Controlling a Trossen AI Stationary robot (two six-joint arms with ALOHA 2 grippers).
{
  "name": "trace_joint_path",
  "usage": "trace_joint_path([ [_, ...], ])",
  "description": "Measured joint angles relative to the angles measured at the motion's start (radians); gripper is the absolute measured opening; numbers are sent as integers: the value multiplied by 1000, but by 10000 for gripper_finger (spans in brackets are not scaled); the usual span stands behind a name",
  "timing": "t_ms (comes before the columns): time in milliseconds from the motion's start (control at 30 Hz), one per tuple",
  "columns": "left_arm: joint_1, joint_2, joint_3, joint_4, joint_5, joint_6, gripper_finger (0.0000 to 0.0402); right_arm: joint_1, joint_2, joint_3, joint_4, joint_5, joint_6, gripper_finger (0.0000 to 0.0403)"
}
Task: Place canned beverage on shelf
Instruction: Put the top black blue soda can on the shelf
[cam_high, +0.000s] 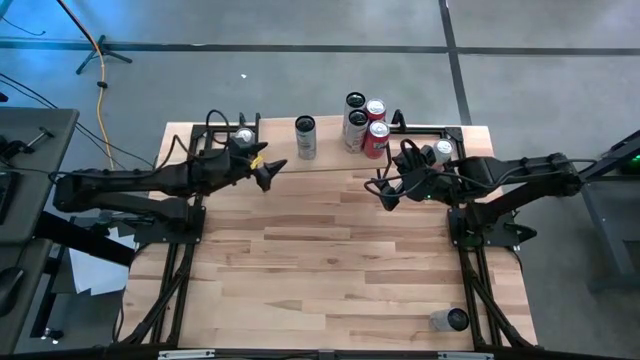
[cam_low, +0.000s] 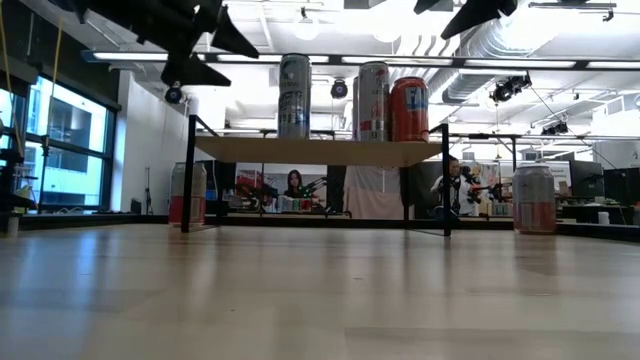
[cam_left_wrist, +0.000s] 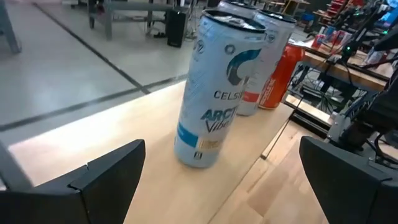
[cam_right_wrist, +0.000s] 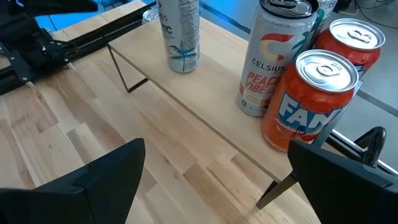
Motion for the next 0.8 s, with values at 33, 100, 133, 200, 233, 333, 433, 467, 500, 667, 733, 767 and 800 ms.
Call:
trace_joint_path([
  [33,0,-8,0,-15,0,-10,386,0,1,0,0,1,0,381],
  [100,0,-15,0,-22,0,-14,386,0,4,0,0,7,1,381],
  [133,0,-18,0,-20,0,-13,386,0,7,0,1,7,0,381],
  [200,1,-20,0,-12,-5,-13,386,0,8,0,1,7,2,381],
  [233,2,-20,0,-10,-5,-13,386,0,7,0,1,8,4,381],
  [333,6,-21,0,-5,-5,-13,386,0,7,0,2,7,20,381],
  [433,6,-21,0,-4,-6,-3,386,0,7,0,2,8,21,381],
  [467,6,-22,0,-4,-6,-1,386,0,7,0,2,8,21,381],
  [500,6,-24,0,-7,-6,5,386,0,7,0,2,8,22,381],
  [667,6,-21,0,-31,-23,5,386,0,7,0,3,8,22,381],
  [733,6,-16,0,-30,-18,5,386,0,7,0,4,8,22,381],
  [767,6,-16,0,-33,-18,0,386,0,7,0,3,8,22,381],
  [800,6,-17,0,-28,-14,-12,386,0,7,0,4,8,22,381],
])
